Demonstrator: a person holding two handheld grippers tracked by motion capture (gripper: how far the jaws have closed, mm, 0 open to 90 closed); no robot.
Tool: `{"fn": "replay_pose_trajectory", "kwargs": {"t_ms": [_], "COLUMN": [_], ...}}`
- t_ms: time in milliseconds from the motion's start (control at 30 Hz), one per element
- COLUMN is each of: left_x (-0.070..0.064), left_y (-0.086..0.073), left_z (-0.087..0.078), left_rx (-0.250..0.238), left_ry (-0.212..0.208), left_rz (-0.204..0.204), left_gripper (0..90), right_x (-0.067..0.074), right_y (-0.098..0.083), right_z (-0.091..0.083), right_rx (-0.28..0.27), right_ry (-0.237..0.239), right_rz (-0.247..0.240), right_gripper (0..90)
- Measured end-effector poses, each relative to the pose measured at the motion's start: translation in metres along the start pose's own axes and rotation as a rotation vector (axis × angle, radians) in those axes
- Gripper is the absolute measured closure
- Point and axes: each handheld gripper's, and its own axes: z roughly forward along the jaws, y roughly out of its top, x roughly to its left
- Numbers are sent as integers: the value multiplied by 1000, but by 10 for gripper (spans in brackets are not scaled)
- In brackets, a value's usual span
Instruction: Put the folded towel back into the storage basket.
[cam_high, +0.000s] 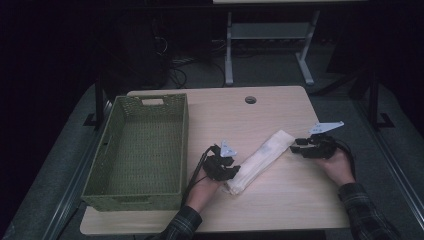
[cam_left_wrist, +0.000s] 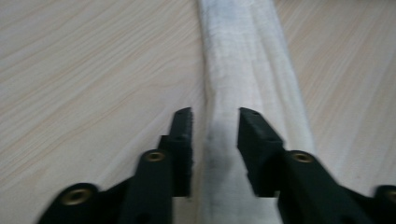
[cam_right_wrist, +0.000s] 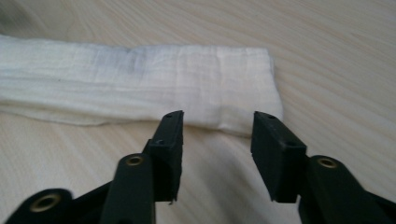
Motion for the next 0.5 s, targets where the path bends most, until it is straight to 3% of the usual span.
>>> {"fn": "replay_pose_trajectory", "kwargs": {"t_ms": [133,233,333,500], "left_x": [6,8,7,2], "left_y": [1,0,-4,-4], "left_z": [7,14,19,18], "left_rx": [38,80,109,114], "left_ry": [19,41,24,-23], "left_rz": [-2,16,9,10], "left_gripper": [896,897,897,897], "right_x": [3,5,8,9], "right_y": [-7,-13,-18,-20], "right_z": [-9,-13,-16,-22], "right_rx": [4,7,20,0], "right_ry": [-8,-2,-6,-13], "right_rz": [14,25,32,34], "right_gripper": [423,366,336,318]}}
